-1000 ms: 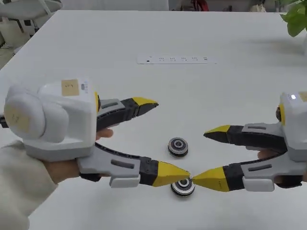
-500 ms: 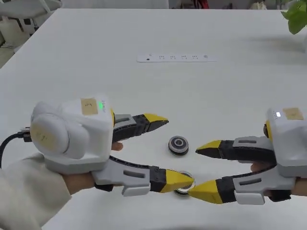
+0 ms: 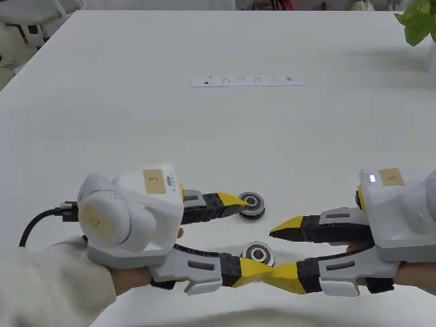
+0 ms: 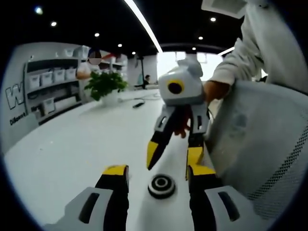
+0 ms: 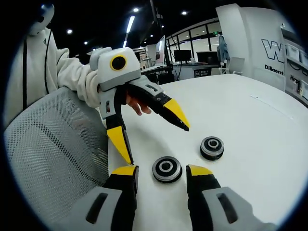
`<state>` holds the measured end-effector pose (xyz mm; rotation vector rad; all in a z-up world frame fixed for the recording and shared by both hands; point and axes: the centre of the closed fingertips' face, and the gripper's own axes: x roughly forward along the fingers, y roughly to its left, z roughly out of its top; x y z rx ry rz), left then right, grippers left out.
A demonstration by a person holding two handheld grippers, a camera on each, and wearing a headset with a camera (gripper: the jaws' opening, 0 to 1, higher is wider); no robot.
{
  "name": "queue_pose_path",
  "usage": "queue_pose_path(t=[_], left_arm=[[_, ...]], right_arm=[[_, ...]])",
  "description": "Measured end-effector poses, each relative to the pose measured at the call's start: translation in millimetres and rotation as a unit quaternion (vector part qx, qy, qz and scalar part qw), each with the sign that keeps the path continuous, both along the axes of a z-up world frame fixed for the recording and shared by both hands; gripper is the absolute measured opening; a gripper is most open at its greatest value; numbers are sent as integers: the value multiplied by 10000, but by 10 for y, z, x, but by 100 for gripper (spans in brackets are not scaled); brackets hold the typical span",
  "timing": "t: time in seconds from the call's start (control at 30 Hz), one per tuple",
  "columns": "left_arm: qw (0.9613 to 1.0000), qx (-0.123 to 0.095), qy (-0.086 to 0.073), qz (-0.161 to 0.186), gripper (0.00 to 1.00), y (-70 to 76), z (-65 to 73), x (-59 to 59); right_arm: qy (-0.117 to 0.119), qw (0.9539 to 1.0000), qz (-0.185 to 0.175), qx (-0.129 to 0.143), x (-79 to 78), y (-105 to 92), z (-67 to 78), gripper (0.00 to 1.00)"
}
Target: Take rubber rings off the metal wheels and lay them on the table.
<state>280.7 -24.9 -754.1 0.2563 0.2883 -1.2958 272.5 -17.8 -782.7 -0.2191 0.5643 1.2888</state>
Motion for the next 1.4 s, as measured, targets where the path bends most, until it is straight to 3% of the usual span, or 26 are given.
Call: queue_pose_path(t=[0.07, 0.3, 0.77, 1.27, 1.4], left_arm=[[9999, 106, 2, -9, 48, -7, -57, 0], [9998, 143, 52, 116, 40, 19, -102, 49], [9992, 204, 316, 165, 25, 11, -218, 26], [9987, 369, 349, 68, 20, -18, -357, -29], [9988, 329, 349, 113, 17, -15, -347, -9]], right_arm=[[-26, 10000, -29, -82, 17, -17, -38, 36], [5, 9998, -56, -177, 12, -38, -94, 32], [-30, 9995, -130, -294, 51, -65, -141, 25], [-57, 9993, -67, -373, 23, -63, -198, 22], [-77, 9993, -67, -368, 27, -64, -198, 22]])
